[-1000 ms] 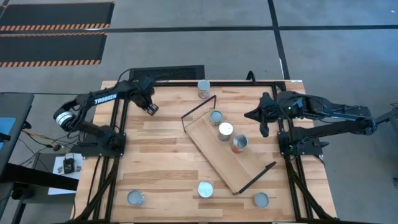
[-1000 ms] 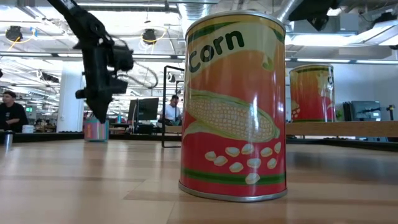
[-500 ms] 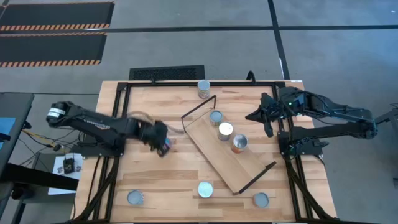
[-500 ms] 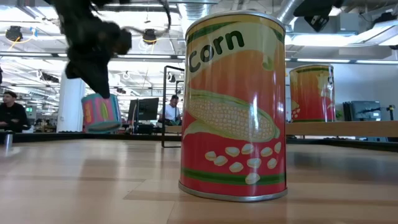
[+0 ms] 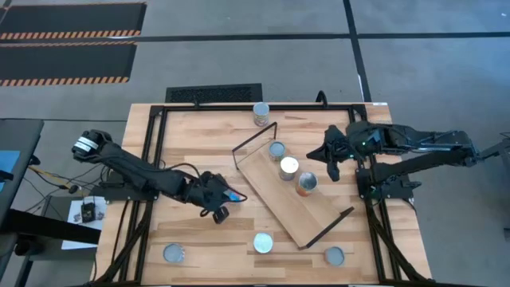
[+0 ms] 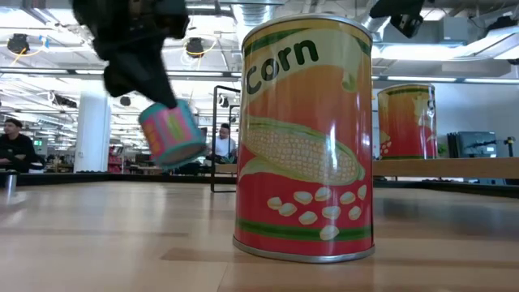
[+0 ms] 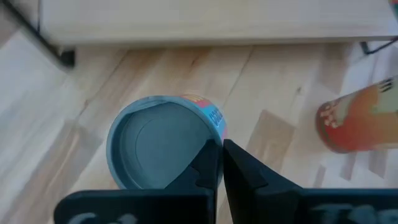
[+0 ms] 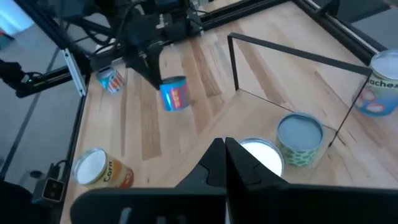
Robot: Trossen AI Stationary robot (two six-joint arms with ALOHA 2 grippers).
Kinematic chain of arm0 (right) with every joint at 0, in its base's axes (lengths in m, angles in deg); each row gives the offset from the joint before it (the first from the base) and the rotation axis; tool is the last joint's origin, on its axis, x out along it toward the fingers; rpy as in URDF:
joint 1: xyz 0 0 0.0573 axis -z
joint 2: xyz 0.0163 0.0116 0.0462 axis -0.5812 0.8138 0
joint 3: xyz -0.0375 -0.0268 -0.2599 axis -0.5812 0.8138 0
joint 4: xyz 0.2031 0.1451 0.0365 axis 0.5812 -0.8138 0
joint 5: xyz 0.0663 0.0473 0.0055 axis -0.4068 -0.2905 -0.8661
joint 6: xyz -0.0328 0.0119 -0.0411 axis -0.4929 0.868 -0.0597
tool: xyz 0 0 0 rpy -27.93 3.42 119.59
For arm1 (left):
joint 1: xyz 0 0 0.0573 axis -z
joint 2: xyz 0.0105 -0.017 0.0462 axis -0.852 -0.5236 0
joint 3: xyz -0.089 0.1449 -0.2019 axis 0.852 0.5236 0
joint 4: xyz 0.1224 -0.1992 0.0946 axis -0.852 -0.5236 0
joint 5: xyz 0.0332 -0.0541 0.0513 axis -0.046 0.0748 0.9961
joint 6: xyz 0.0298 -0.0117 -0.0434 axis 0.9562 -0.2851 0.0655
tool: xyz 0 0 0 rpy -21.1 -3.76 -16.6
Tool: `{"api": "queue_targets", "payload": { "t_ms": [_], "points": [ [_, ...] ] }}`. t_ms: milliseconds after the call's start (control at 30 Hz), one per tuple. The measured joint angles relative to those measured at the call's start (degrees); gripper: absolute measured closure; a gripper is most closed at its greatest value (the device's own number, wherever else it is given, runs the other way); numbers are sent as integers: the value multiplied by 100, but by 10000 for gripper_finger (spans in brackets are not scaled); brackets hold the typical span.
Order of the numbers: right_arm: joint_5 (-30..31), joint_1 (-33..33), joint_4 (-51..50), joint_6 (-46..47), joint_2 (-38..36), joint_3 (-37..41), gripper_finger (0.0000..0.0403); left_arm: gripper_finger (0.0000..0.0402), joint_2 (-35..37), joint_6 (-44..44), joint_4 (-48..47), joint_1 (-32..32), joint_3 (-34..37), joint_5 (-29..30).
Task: Pick and place cans onto a shelf
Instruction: Put the canned mixed vegetables on the shelf
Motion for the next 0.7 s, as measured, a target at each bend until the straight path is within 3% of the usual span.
{"api": "queue_targets", "payload": {
  "t_ms": [300, 500, 700],
  "points": [
    [599, -464, 49, 268, 487, -352, 397, 401, -595, 1088, 259, -256, -760, -398],
    [564, -547, -60, 147, 406, -477, 397, 401, -1461, 1655, 248, -494, -1952, -360],
    [542, -542, -662, 72, 124, -669, 397, 402, -2685, 1649, 110, -620, -3243, -496]
  ]
}}
